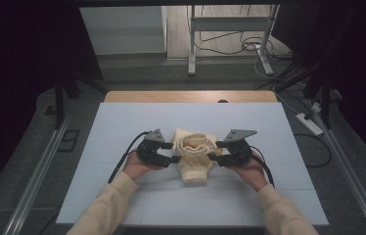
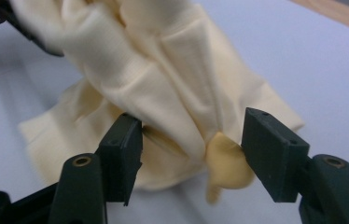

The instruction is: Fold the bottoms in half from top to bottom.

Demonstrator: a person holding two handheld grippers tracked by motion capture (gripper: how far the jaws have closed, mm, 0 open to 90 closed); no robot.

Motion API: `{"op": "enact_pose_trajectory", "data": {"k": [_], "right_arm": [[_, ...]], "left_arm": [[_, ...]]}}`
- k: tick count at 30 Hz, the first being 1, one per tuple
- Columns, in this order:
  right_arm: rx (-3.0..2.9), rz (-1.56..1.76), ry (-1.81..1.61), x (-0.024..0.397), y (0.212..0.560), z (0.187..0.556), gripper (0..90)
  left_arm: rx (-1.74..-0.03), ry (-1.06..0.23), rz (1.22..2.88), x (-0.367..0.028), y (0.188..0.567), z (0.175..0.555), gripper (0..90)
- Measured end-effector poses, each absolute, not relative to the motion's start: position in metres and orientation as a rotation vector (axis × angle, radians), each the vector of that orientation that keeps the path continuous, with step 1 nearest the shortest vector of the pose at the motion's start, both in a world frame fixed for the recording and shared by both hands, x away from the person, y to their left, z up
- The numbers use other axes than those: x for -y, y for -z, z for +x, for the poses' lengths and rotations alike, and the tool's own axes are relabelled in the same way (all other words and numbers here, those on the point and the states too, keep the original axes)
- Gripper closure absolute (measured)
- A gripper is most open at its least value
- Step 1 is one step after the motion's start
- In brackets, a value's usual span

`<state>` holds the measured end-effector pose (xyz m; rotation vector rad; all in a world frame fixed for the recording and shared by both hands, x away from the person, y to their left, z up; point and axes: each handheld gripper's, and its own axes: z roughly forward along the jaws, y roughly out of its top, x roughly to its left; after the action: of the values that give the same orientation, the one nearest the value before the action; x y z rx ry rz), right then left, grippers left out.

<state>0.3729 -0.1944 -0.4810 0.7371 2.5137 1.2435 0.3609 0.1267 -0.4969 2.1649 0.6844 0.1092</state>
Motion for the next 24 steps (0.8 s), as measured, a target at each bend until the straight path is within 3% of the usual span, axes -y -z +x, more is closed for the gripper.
{"op": "enact_pose_trajectory", "data": {"k": [10,19,22,24], "right_arm": [[-2.511,0.823,-1.241,0.217,0.479,0.360,38.4],[-2.469,0.837,-1.264,0.208,0.466,0.366,39.3],[-2.455,0.838,-1.284,0.204,0.459,0.371,43.4],[-2.445,0.834,-1.302,0.201,0.455,0.372,51.7]], "left_arm": [[-0.751,-0.114,2.172,-0.152,0.497,0.346,33.9],[-0.758,-0.171,2.111,-0.145,0.490,0.350,39.5],[-0.767,-0.182,2.101,-0.143,0.487,0.352,40.1],[-0.770,-0.193,2.090,-0.140,0.485,0.355,40.9]]}}
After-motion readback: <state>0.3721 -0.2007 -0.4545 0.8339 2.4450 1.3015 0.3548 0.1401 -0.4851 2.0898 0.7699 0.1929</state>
